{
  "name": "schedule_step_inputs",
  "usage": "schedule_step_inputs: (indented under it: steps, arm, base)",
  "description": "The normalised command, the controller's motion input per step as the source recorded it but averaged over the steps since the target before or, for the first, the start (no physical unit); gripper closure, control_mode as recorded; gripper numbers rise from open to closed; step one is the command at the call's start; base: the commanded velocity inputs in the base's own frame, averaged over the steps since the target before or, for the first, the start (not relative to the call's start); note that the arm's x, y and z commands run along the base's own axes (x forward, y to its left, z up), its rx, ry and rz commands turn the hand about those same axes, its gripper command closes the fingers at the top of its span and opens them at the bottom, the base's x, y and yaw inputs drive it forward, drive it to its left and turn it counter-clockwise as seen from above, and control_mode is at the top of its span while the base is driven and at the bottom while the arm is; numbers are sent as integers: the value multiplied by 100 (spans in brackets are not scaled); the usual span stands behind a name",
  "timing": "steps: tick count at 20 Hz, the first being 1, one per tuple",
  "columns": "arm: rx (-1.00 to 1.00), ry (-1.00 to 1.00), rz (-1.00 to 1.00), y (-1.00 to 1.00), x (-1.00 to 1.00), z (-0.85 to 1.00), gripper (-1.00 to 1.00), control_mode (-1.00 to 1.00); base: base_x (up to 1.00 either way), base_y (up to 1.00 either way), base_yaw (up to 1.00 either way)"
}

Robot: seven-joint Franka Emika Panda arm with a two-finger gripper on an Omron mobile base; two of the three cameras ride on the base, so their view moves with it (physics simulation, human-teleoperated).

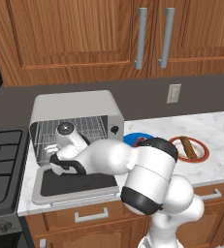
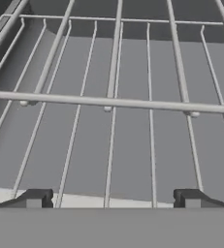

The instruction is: Open the toaster oven door. Place the baguette on the top rack in the toaster oven and place the steak on the bottom rack.

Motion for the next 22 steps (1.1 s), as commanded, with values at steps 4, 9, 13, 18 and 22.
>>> schedule_step_inputs:
  steps: [4,9,13,18,22]
  arm:
    - [0,16,0,2,-70,-53,-100,-100]
    - [0,20,0,0,-71,-52,-100,-100]
    - [0,19,0,0,-73,-53,-100,-100]
    - [0,16,0,0,-71,-57,-100,-100]
    - [0,12,0,0,-74,-60,-100,-100]
  base:
    - [0,0,0]
    - [0,0,0]
    - [0,0,0]
    - [0,0,0]
    - [0,0,0]
